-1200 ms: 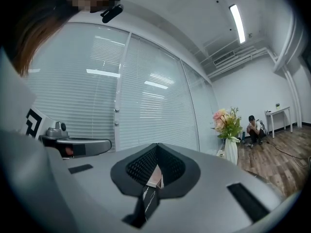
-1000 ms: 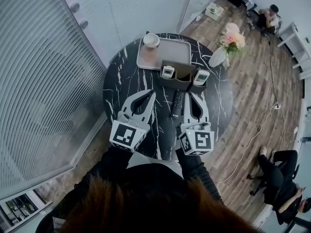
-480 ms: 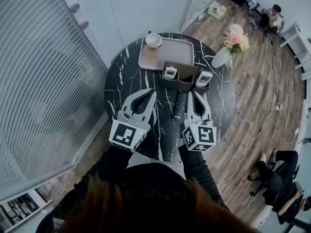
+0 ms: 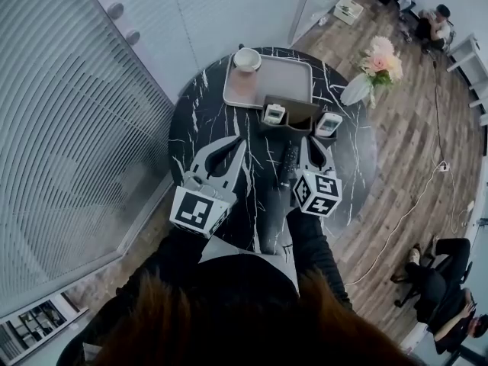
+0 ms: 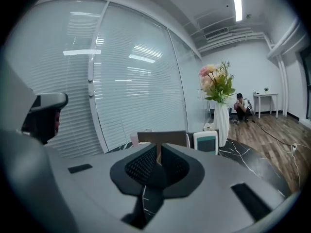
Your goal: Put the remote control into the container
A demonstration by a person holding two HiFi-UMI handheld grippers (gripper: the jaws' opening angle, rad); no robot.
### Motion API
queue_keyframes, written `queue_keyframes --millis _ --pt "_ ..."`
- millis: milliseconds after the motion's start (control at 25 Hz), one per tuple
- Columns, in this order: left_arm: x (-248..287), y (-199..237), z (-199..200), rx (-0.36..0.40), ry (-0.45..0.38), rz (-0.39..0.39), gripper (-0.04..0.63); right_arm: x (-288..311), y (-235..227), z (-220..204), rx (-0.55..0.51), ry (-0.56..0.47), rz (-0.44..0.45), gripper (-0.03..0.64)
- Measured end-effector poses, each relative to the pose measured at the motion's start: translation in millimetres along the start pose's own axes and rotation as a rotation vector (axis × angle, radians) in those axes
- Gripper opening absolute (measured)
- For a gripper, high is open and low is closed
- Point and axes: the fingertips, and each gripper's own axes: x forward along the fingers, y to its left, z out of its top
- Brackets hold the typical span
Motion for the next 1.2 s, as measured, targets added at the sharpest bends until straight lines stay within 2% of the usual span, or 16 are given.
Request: queue_keyframes --millis 400,760,1000,1200 --pt "5 11 -11 -0.011 0.035 0.011 -0.003 38 -8 -68 -0.001 0.232 -0.058 0.038" --pt "8 19 -18 -0.016 0.056 0.010 -0.003 54 -16 -121 0.041 0.414 -0.098 0.230" --pt "11 23 -24 -0.020 0.072 0.011 -0.003 63 -25 -145 0.049 0.505 -0.134 0.253" --pt "12 28 -28 -0.023 0.080 0.014 -0.003 70 -30 -153 0.066 0.537 -0.144 0.253"
